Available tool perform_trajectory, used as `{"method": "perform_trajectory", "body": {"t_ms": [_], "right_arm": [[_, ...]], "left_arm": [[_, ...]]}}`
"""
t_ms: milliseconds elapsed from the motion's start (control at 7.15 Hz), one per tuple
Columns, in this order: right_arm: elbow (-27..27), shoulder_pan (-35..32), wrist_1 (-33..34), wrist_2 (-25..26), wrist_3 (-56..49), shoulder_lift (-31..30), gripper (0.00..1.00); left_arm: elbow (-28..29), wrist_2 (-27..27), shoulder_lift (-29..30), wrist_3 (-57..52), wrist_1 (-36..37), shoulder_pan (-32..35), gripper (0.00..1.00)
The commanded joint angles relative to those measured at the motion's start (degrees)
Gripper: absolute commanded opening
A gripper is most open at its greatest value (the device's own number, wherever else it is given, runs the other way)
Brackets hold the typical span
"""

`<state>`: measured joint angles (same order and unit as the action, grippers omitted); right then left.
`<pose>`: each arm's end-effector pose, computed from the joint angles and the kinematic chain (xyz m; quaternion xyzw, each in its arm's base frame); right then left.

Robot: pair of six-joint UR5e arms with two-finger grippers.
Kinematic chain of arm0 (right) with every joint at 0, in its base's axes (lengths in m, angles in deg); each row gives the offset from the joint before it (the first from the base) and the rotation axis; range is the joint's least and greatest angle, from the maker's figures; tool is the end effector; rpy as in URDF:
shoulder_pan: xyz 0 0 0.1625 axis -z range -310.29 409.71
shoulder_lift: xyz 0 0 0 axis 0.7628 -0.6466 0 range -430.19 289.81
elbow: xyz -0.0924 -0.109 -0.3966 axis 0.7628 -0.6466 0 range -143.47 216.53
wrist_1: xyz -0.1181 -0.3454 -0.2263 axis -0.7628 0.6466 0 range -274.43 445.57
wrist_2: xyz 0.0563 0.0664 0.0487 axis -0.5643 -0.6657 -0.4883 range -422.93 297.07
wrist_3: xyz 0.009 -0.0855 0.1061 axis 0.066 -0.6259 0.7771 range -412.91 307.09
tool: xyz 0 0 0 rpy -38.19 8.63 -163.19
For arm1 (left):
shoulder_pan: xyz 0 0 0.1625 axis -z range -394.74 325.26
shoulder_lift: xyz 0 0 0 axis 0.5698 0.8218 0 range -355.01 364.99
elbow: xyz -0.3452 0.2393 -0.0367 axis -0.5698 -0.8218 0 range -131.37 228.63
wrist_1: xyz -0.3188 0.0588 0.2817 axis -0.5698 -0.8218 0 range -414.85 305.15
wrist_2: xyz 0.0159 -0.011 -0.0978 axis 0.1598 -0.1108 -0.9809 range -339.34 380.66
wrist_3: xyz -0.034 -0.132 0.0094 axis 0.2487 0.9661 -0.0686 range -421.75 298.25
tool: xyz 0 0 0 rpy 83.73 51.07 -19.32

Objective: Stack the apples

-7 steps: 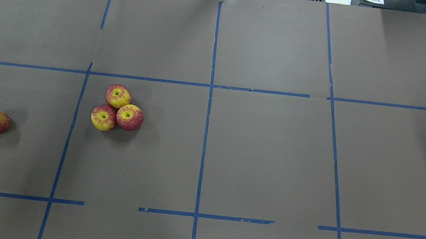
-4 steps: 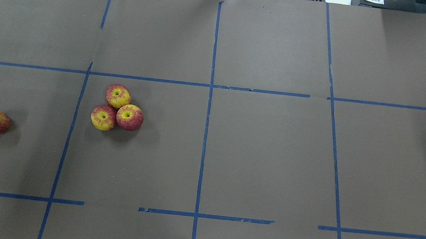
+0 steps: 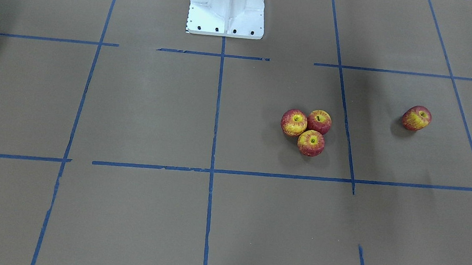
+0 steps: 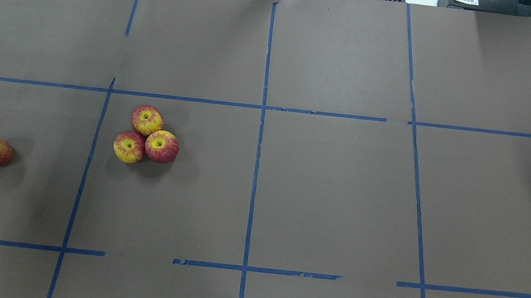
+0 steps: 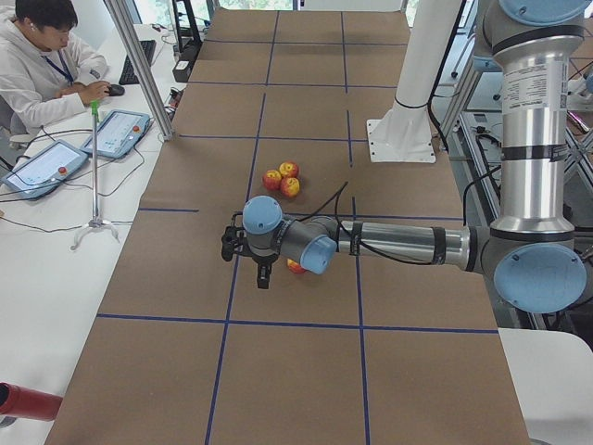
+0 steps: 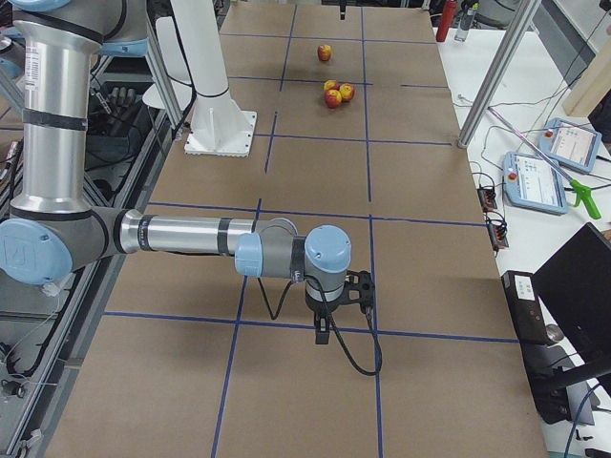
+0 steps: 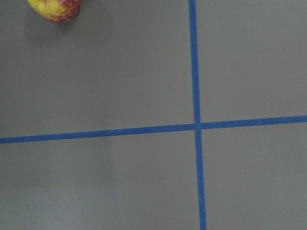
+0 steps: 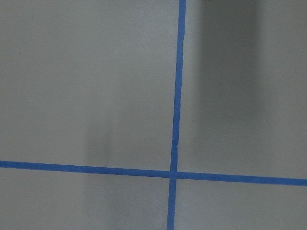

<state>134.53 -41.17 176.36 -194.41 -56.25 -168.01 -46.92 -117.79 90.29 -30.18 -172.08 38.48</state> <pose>0.0497 -0.4488 0.6822 0.0081 -0.3540 -0.0182 0.9350 0.1158 -0.4917 0.6097 0.0388 0.4538 -0.0151 0.8902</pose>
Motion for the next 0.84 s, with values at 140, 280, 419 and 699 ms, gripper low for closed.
{"method": "perform_trajectory", "body": {"t_ms": [140, 280, 419, 699], "right_arm": [[0.0, 0.0, 0.0, 0.0, 0.0, 0.0, 1.0], [0.0, 0.0, 0.0, -0.09, 0.0, 0.0, 1.0], [0.0, 0.0, 0.0, 0.0, 0.0, 0.0, 1.0], [0.0, 0.0, 0.0, 0.0, 0.0, 0.0, 1.0]], "left_arm": [[0.8, 1.6, -0.48, 13.5, -7.14, -8.77, 1.0], [0.89, 1.6, -0.39, 13.69, -7.14, -10.45, 1.0], [1.32, 3.43, -0.22, 13.87, -7.14, -12.29, 1.0], [2.03, 5.82, 0.22, 15.71, -7.05, -15.2, 1.0]]}}
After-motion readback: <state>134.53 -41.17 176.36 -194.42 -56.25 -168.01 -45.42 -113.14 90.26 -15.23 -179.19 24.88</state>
